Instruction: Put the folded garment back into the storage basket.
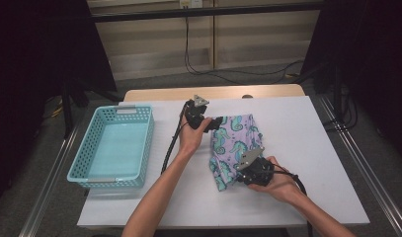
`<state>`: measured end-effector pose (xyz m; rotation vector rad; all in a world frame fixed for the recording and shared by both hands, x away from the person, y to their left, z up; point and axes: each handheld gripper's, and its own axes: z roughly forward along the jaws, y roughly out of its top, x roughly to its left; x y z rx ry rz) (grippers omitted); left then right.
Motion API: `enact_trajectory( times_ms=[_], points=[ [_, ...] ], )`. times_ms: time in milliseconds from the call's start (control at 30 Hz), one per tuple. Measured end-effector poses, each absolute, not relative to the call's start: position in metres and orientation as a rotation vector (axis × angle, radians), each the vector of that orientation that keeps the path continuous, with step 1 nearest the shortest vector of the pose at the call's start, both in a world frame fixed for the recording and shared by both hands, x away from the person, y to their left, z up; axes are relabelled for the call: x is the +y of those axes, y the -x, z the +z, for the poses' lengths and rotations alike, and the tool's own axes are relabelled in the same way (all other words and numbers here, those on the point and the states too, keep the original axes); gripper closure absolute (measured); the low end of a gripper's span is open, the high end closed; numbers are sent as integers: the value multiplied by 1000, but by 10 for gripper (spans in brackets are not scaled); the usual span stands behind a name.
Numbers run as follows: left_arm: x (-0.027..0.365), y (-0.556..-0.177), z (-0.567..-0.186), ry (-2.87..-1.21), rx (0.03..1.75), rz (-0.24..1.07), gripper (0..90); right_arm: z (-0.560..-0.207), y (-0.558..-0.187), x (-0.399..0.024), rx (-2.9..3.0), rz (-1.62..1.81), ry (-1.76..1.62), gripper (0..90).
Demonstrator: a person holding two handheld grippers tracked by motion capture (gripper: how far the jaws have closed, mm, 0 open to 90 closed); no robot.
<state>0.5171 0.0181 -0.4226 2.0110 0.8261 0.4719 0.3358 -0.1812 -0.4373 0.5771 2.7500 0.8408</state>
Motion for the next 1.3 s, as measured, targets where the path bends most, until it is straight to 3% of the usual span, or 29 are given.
enact_trajectory(
  times_ms=[567,833,1200,1300],
  points=[
    [1,-547,-452,-2048,953,458,69,-438,-335,-182,2741,854,-595,812],
    [-2,-555,-462,-2079,986,459,222,-438,-336,-183,2739,866,-577,812],
    [-6,-559,-465,-2070,1015,348,306,-439,-335,-184,2735,892,-591,812],
    [-6,-557,-465,-2079,992,337,382,-439,-335,-185,2736,892,-590,812]
  ],
)
